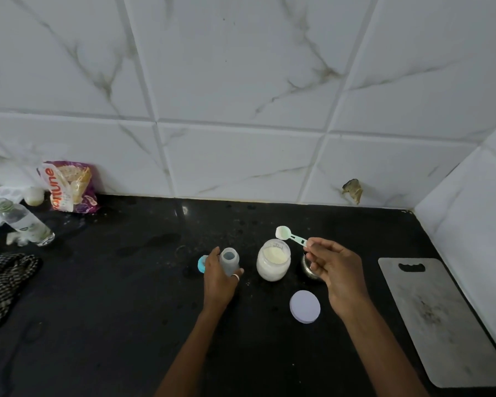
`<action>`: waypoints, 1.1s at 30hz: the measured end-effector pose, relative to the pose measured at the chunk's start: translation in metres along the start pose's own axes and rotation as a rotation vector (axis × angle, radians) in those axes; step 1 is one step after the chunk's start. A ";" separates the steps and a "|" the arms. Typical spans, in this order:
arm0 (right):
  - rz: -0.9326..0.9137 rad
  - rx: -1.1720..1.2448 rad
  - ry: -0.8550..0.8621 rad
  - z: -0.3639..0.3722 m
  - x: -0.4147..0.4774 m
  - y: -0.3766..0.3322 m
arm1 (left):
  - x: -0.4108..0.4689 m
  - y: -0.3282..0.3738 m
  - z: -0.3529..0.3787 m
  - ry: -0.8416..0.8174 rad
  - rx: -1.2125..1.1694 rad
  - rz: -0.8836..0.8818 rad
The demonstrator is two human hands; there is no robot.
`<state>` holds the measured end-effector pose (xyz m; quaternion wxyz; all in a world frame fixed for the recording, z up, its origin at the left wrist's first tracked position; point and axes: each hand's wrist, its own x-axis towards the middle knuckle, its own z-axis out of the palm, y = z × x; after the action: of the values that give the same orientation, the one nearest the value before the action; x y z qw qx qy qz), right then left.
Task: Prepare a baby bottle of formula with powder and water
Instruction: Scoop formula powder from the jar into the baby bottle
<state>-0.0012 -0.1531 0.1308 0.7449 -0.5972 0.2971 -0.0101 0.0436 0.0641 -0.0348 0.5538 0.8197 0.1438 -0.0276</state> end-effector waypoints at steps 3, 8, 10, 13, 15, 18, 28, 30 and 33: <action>0.007 0.004 0.008 0.002 -0.001 -0.002 | -0.002 0.004 -0.002 0.008 -0.001 0.036; -0.004 0.026 -0.006 0.007 -0.003 -0.011 | -0.005 0.017 -0.011 0.029 -0.042 0.071; -0.014 0.045 -0.021 0.011 -0.006 -0.017 | -0.006 0.029 -0.016 0.064 -0.075 0.112; -0.045 0.052 -0.051 0.018 -0.010 -0.033 | -0.006 0.057 -0.024 0.096 -0.096 0.204; -0.080 0.047 -0.072 0.024 -0.013 -0.048 | -0.005 0.082 -0.030 0.103 -0.110 0.268; -0.140 0.030 -0.098 0.031 -0.015 -0.077 | -0.007 0.122 -0.041 0.117 -0.115 0.357; -0.304 -0.007 -0.161 0.049 -0.028 -0.150 | -0.017 0.198 -0.059 0.178 -0.077 0.570; -0.345 -0.040 -0.162 0.050 -0.031 -0.153 | -0.021 0.201 -0.058 0.183 -0.088 0.582; -0.428 -0.123 -0.146 0.049 -0.031 -0.151 | -0.024 0.203 -0.056 0.186 -0.105 0.585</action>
<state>0.0475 -0.1415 0.2851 0.7074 -0.6901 0.1094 -0.1064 0.0680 0.0409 0.1741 0.5642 0.7956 -0.0471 0.2156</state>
